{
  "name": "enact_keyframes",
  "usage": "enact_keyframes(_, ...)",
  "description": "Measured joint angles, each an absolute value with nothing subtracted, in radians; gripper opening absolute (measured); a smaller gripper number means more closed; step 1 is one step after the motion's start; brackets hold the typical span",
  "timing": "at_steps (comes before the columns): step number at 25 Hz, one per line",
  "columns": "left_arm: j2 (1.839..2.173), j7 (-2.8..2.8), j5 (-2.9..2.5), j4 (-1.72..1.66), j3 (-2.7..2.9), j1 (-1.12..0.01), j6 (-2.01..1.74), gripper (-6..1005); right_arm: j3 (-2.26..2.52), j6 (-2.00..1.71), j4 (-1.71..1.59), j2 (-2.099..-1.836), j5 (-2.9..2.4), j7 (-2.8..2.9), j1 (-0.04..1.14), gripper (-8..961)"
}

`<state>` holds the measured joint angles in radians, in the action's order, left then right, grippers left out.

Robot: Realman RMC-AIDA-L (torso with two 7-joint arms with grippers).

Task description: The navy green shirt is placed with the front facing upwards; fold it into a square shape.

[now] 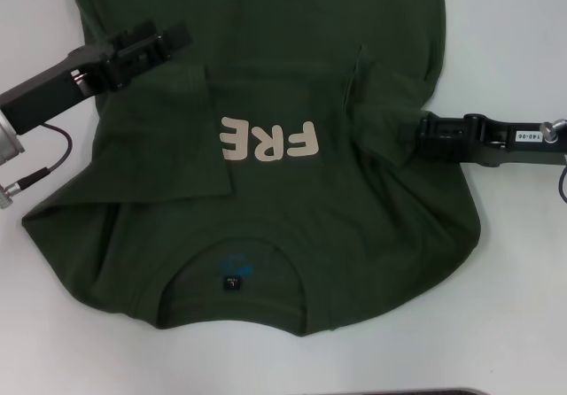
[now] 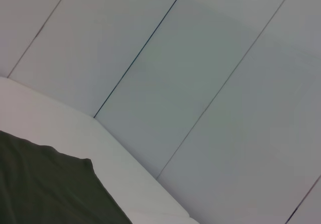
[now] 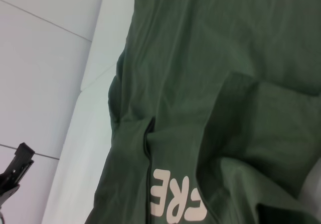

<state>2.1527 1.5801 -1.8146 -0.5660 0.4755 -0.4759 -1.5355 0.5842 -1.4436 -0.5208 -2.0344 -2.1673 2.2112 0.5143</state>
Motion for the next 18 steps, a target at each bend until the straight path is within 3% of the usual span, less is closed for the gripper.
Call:
enact_keyframes(12, 2.152, 1.58, -1.815, -0.566, 0.475, -0.477, -1.523, 873, 0.634, -1.398, -0.516, -2.052, -2.169, 2.226, 0.541, 742)
enact_keyframes(18, 2.152, 1.58, -1.815, -0.566, 0.475, -0.475, -1.52, 873, 0.639, -1.403, -0.525, -2.047, -2.168, 2.232, 0.534, 707)
